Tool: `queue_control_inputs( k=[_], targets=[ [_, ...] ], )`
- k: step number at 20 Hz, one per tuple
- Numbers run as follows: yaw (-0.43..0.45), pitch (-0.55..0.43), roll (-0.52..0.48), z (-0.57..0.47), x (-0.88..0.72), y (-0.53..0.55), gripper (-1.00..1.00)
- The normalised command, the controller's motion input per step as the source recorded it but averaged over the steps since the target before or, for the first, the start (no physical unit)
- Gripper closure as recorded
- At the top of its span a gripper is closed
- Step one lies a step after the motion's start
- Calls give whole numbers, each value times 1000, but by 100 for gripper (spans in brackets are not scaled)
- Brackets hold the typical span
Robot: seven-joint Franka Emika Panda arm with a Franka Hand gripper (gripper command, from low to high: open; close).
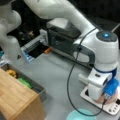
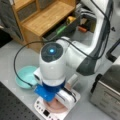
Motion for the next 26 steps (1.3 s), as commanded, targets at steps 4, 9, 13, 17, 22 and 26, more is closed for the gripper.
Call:
queue_control_inputs(
  k=[4,9,13,17,22,26],
  targets=[
    [162,-111,-196,-103,-4,26,-100],
    [158,-91,-200,-57,-28,19,-100],
    [150,-78,-199,-24,-62,33,-100],
    [142,-65,-195,-1,-101,37,-100],
    [138,-38,-189,25,-159,8,-100],
    [133,-17,-181,85,-229,-16,-100]
  ],
)
